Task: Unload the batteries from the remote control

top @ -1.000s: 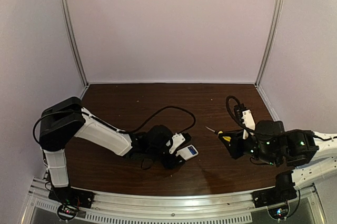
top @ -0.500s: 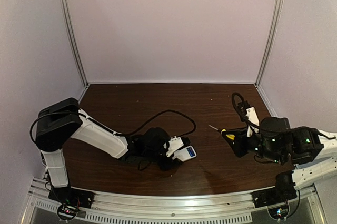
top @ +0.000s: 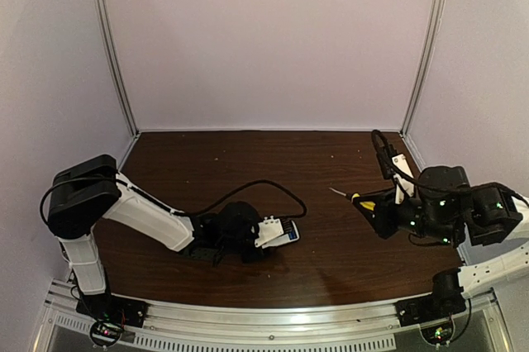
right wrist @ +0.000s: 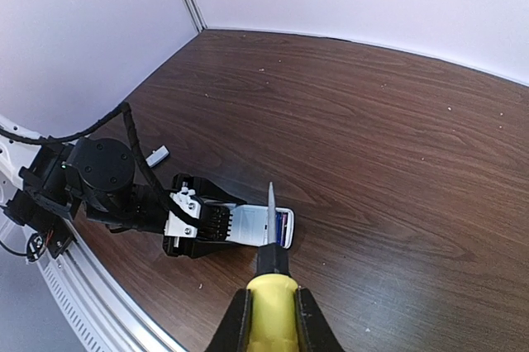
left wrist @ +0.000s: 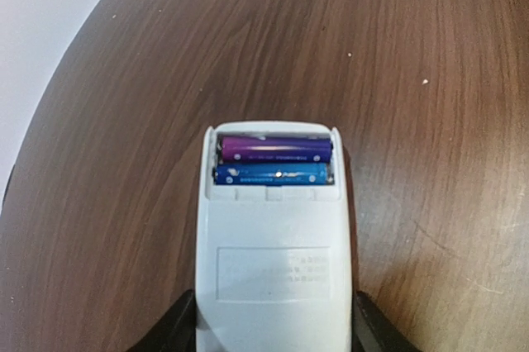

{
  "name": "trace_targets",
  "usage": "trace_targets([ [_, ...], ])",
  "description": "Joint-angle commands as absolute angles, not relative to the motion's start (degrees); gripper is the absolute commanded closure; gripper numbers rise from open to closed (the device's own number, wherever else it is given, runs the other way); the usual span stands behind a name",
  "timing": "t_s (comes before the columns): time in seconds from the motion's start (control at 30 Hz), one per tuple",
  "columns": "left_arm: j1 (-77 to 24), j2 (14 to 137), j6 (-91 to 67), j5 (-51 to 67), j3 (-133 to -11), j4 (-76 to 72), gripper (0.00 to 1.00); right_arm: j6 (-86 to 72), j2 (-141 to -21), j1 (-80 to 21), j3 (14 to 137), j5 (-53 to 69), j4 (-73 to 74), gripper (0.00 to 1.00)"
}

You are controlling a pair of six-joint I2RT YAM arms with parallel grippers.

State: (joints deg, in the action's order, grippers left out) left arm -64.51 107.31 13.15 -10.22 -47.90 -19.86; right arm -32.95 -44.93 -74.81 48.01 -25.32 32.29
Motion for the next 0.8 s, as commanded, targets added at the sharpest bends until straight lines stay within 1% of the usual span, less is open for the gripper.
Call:
trace_targets([
  [0.0,-64.71,105.48,16.49,-14.50,-48.79,-25.33,1.00,-32.09,-46.86,-74.70,50.39,-25.42,36.20,1.00],
  [0.17,-64.67,105.09,17.39,-16.68,-48.67,-26.20,1.00,-31.82,-49.54,-74.70,53.71,-26.05,39.32,1.00],
  [0.3,-64.77,104.00,17.61,-18.09,-46.27,-29.52,1.00,-31.03,-50.10,-74.70,55.70,-25.24,41.29,1.00],
  [0.53,-64.21,102.43,18.19,-12.71,-46.55,-26.71,1.00,-30.50,-53.11,-74.44,58.83,-27.47,45.85,1.00],
  [0.63,-63.39,102.57,17.93,-10.68,-46.93,-26.15,1.00,-30.46,-54.27,-74.36,58.70,-27.41,45.10,1.00],
  [0.77,-63.26,102.33,18.76,-7.67,-45.28,-29.07,1.00,-29.49,-55.30,-74.27,58.76,-26.42,44.14,1.00],
])
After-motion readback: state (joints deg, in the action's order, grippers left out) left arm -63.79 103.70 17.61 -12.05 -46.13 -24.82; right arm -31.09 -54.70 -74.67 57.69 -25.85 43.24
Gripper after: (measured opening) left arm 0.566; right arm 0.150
